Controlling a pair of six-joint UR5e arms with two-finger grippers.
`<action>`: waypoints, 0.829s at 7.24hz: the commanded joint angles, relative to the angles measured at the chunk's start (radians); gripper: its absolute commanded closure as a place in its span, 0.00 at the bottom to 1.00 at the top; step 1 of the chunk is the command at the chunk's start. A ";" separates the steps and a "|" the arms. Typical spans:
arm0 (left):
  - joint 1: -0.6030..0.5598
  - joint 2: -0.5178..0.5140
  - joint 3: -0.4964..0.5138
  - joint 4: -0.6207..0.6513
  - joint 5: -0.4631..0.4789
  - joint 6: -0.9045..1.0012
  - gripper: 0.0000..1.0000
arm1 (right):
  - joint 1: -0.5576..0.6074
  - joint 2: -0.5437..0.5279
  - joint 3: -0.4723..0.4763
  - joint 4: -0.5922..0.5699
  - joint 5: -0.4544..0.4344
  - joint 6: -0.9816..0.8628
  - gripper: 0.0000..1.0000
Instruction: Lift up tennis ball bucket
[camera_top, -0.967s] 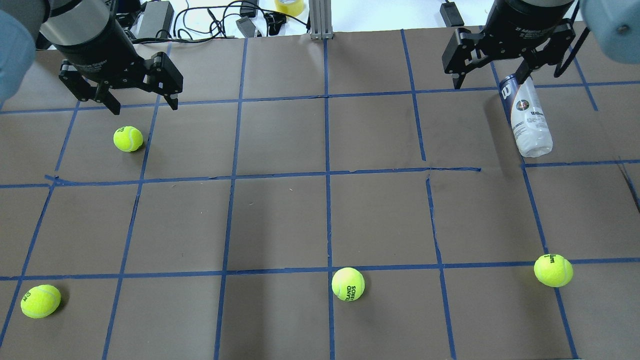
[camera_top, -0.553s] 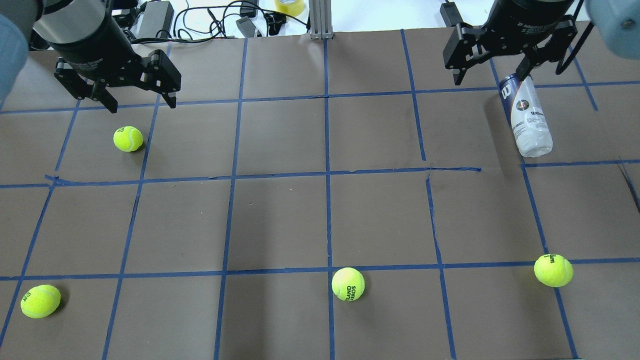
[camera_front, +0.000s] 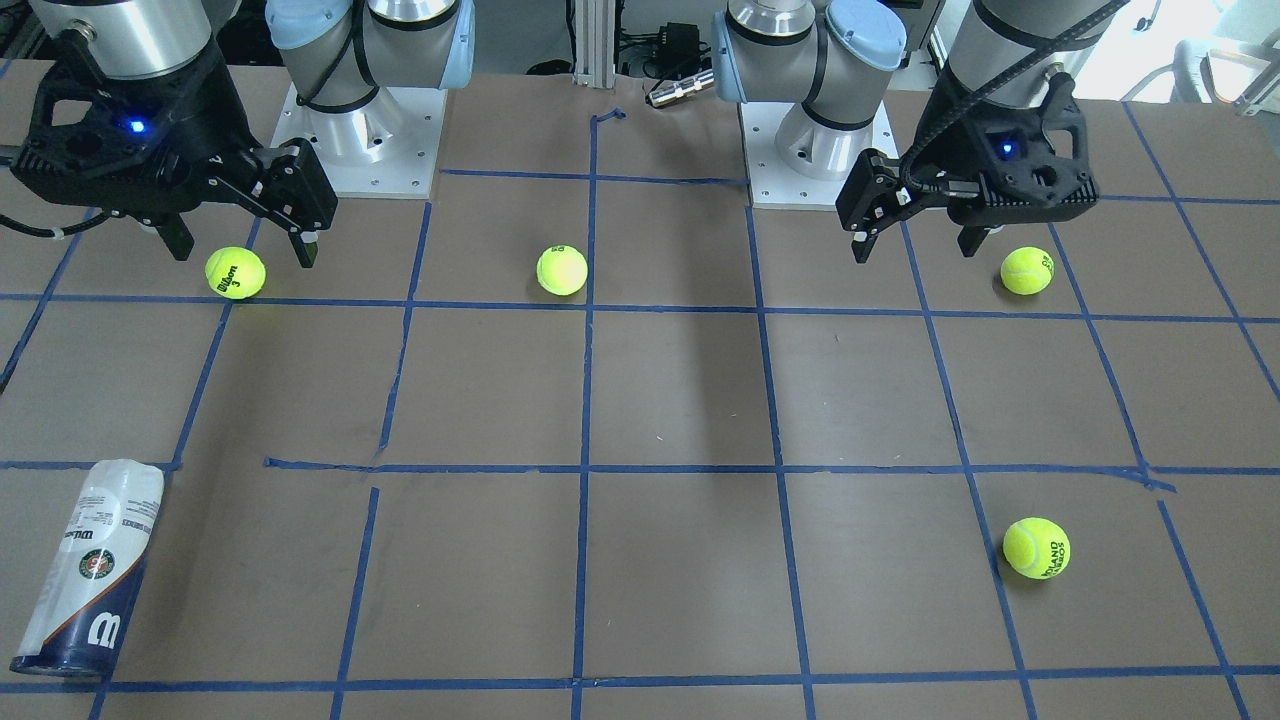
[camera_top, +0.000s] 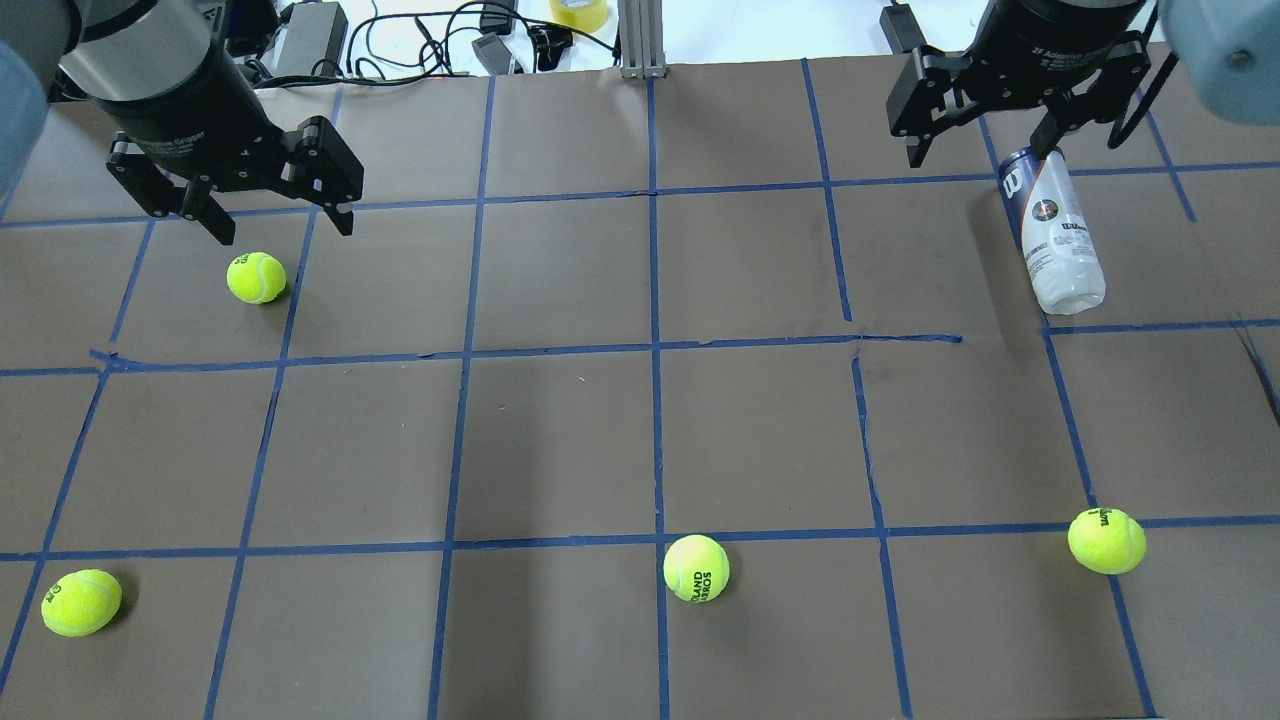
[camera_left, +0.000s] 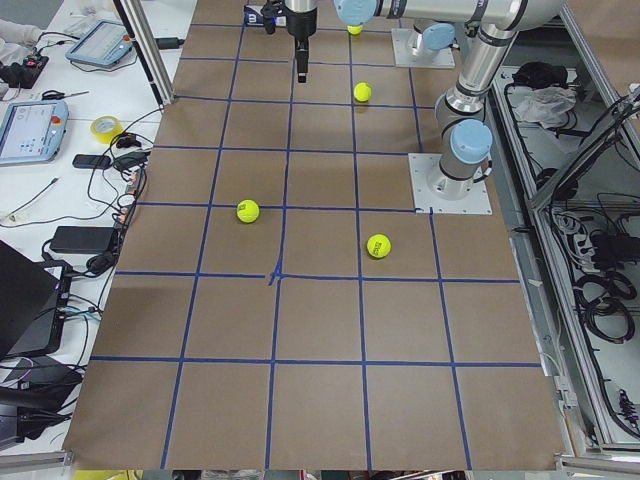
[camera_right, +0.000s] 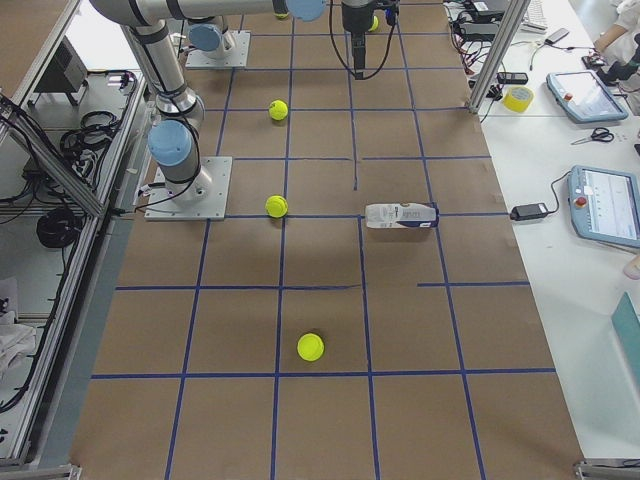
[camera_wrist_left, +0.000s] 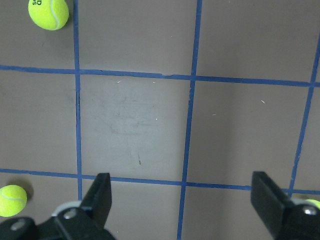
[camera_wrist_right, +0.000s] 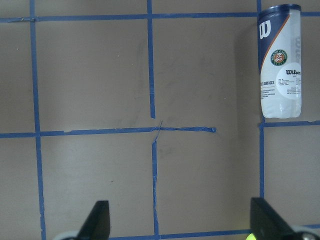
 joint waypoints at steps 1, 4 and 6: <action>0.007 0.000 -0.001 -0.001 0.011 0.000 0.00 | -0.030 0.042 -0.012 -0.014 -0.012 -0.004 0.00; 0.008 -0.016 -0.002 0.013 0.008 0.002 0.00 | -0.112 0.072 -0.019 -0.029 -0.006 -0.014 0.00; 0.010 -0.019 -0.010 0.031 0.008 0.002 0.00 | -0.172 0.126 -0.019 -0.075 0.000 -0.087 0.00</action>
